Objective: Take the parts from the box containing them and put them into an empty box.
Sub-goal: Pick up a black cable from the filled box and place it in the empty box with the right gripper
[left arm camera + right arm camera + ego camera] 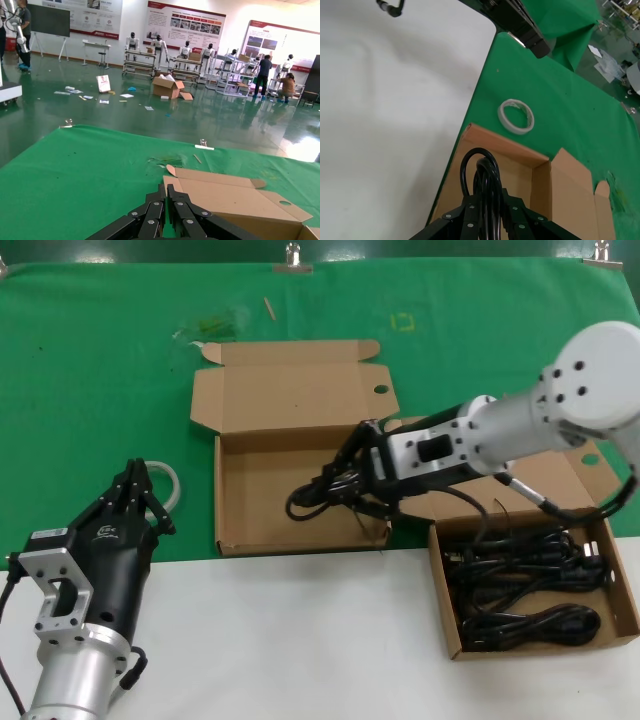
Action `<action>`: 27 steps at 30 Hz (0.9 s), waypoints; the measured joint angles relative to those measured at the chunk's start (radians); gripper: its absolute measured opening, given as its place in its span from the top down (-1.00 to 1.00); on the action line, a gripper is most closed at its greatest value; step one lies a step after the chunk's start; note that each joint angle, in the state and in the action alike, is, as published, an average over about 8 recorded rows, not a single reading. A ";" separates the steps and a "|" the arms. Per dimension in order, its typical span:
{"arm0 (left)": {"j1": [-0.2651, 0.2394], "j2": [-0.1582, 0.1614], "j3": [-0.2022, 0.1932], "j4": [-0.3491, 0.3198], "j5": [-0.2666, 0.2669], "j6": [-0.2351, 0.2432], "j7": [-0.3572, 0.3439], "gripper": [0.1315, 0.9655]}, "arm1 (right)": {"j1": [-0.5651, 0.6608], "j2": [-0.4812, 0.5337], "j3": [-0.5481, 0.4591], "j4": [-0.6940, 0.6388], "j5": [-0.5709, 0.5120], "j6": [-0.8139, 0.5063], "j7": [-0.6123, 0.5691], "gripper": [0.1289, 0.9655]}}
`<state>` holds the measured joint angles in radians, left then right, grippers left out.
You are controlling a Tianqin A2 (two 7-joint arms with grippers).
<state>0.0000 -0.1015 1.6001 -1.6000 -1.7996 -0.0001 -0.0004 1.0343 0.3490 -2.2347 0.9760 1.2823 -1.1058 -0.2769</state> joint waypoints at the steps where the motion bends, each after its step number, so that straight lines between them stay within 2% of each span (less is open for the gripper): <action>1: 0.000 0.000 0.000 0.000 0.000 0.000 0.000 0.94 | 0.005 -0.014 -0.003 -0.019 -0.001 0.008 -0.007 0.83; 11: 0.000 0.000 0.000 0.000 0.000 0.000 0.000 0.94 | 0.031 -0.140 -0.011 -0.213 0.013 0.093 -0.142 0.83; 17: 0.000 0.000 0.000 0.000 0.000 0.000 0.000 0.94 | 0.063 -0.225 0.005 -0.399 0.037 0.158 -0.283 0.83; 22: 0.000 0.000 0.000 0.000 0.000 0.000 0.000 0.94 | 0.117 -0.297 -0.005 -0.587 0.101 0.236 -0.427 0.83; 27: 0.000 0.000 0.000 0.000 0.000 0.000 0.000 0.94 | 0.156 -0.334 -0.081 -0.702 0.197 0.309 -0.510 0.83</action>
<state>0.0000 -0.1015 1.6001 -1.6000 -1.7998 -0.0001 -0.0003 1.1904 0.0147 -2.3153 0.2744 1.4794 -0.7965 -0.7865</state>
